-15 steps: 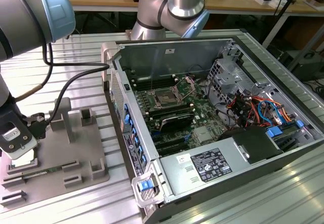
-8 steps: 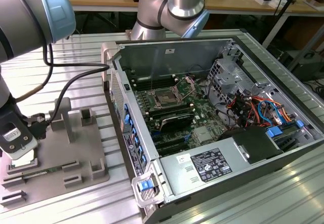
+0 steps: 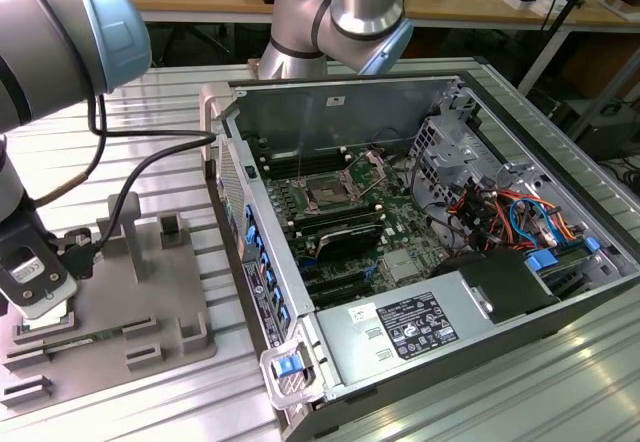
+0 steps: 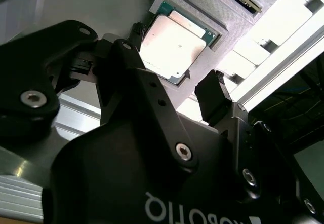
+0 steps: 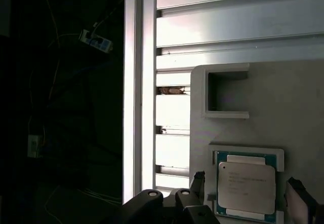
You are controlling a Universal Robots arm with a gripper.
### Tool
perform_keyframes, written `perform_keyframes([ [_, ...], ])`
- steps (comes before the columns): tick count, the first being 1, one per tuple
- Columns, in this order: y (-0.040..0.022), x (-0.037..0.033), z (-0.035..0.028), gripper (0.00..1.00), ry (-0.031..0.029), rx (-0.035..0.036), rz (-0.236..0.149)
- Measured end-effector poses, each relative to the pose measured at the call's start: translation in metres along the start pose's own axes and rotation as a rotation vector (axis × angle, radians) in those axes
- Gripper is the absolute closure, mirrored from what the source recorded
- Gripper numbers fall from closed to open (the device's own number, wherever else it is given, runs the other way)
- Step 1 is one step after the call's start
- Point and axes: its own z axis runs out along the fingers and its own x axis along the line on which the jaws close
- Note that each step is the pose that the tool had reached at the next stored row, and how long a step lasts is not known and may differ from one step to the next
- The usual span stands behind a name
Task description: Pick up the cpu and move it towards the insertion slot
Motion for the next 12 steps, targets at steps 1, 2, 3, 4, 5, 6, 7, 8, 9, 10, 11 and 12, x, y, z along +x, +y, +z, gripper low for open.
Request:
perform_keyframes([
  [1, 0.0000, -0.0001, 0.0011, 0.31, 0.0000, 0.0006, 0.000],
  [2, -0.0001, -0.0002, 0.0022, 0.31, 0.0000, 0.0011, 0.000],
  [3, -0.0001, -0.0003, 0.0032, 0.31, 0.0000, 0.0017, 0.000],
  [4, -0.0001, -0.0005, 0.0042, 0.31, 0.0001, 0.0020, 0.000],
  [5, -0.0001, -0.0006, 0.0050, 0.31, 0.0000, 0.0024, 0.000],
  [6, -0.0001, -0.0007, 0.0058, 0.31, 0.0001, 0.0029, 0.000],
  [7, -0.0002, -0.0008, 0.0066, 0.31, 0.0000, 0.0035, 0.000],
  [8, -0.0002, -0.0010, 0.0078, 0.31, 0.0001, 0.0049, 0.000],
  [9, -0.0004, -0.0011, 0.0089, 0.31, 0.0001, 0.0072, 0.000],
  [10, -0.0004, -0.0011, 0.0097, 0.31, 0.0002, 0.0081, 0.000],
  [11, -0.0003, -0.0010, 0.0108, 0.31, 0.0002, 0.0089, 0.000],
  [12, -0.0003, -0.0010, 0.0116, 0.31, 0.0002, 0.0093, 0.000],
])
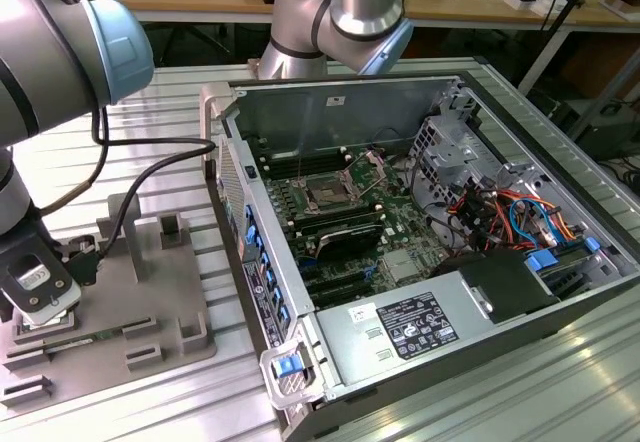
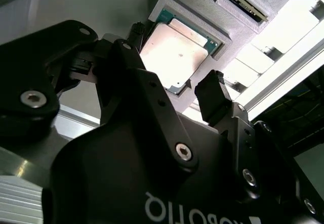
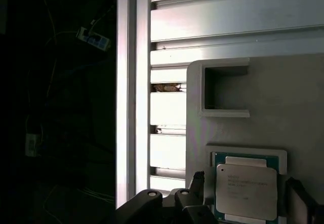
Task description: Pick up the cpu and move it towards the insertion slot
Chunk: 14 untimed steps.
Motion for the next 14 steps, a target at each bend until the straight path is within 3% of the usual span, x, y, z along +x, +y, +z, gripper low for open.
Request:
perform_keyframes([
  [14, -0.0001, -0.0001, 0.0052, 0.31, 0.0001, 0.0014, 0.000],
])
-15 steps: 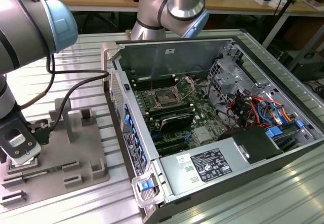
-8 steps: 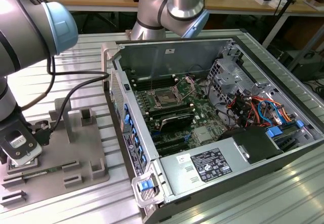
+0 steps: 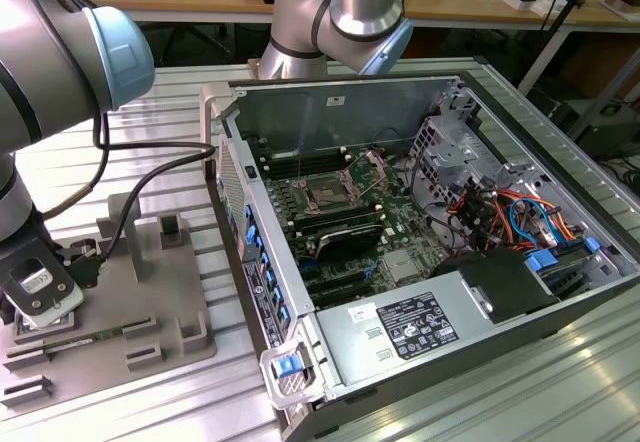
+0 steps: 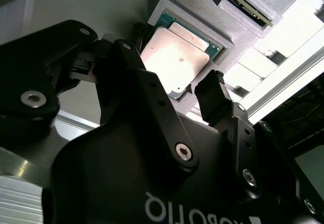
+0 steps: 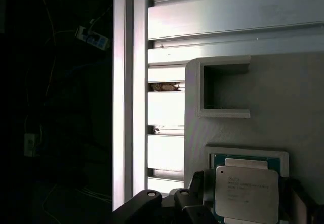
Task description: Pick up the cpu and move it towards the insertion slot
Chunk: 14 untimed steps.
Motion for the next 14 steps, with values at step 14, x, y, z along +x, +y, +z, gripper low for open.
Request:
perform_keyframes([
  [14, 0.0000, -0.0006, 0.0003, 0.45, -0.0001, 0.0011, 0.000],
])
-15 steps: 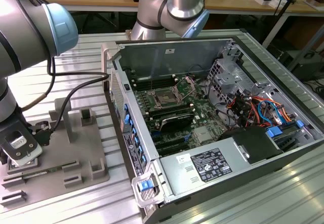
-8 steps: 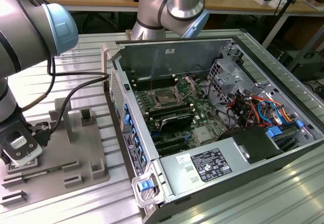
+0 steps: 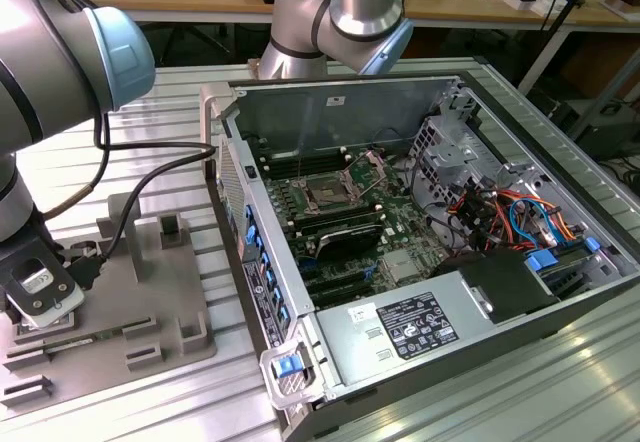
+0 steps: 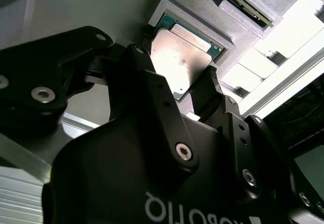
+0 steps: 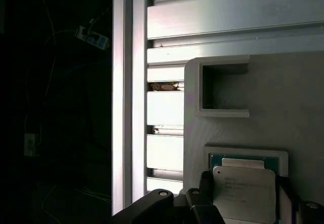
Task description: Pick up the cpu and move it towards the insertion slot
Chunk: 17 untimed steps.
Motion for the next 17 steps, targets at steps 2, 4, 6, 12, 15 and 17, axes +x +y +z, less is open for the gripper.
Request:
perform_keyframes([
  [2, 0.0000, 0.0000, 0.0000, 0.45, 0.0000, 0.0000, 0.000],
  [4, 0.0000, -0.0001, 0.0000, 0.45, 0.0000, 0.0000, 0.000],
  [6, 0.0000, -0.0001, 0.0000, 0.45, 0.0000, 0.0000, 0.000],
  [12, 0.0001, 0.0000, -0.0065, 0.45, 0.0000, 0.0000, 0.000],
  [15, 0.0002, 0.0002, -0.0126, 0.45, -0.0001, 0.0000, 0.000],
  [17, 0.0002, 0.0003, -0.0167, 0.45, 0.0001, 0.0000, 0.000],
])
